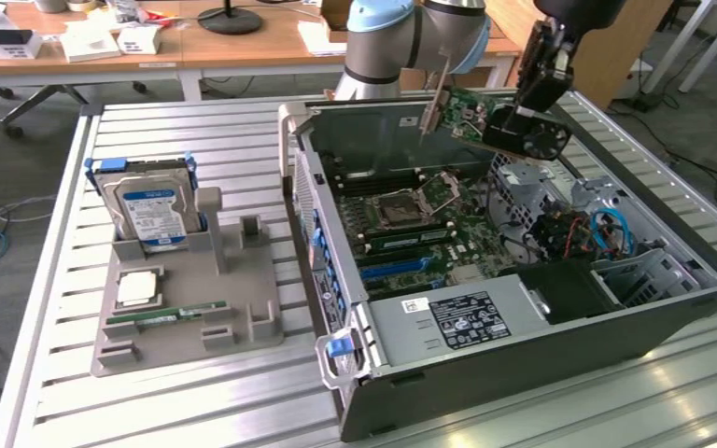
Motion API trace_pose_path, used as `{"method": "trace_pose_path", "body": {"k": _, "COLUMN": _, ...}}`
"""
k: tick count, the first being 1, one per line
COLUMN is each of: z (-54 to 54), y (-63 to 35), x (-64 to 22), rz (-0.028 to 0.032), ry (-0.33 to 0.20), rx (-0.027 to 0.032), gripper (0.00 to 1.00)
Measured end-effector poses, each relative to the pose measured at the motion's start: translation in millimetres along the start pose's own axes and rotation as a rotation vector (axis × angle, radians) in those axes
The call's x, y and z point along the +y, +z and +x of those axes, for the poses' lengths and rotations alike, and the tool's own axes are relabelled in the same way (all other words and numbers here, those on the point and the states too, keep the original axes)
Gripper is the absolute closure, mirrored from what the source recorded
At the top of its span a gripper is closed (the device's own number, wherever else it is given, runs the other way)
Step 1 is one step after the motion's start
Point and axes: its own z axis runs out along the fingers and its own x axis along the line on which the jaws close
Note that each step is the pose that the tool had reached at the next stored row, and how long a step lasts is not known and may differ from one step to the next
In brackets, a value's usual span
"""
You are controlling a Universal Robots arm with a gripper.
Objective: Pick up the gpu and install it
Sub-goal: 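Insert the gpu into the slot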
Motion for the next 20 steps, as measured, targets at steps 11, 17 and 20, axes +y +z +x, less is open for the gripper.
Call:
{"method": "trace_pose_path", "body": {"k": 11, "z": 0.1, "y": 0.4, "x": 0.0, "rz": -0.0022, "ry": -0.196, "rx": 0.0121, "gripper": 0.74}}
{"method": "trace_pose_path", "body": {"k": 17, "z": 0.1, "y": 0.6, "x": 0.1, "rz": -0.0032, "ry": -0.301, "rx": 0.0190, "gripper": 0.74}}
{"method": "trace_pose_path", "body": {"k": 20, "z": 0.1, "y": 0.7, "x": 0.1, "rz": -0.0037, "ry": -0.352, "rx": 0.0223, "gripper": 0.74}}
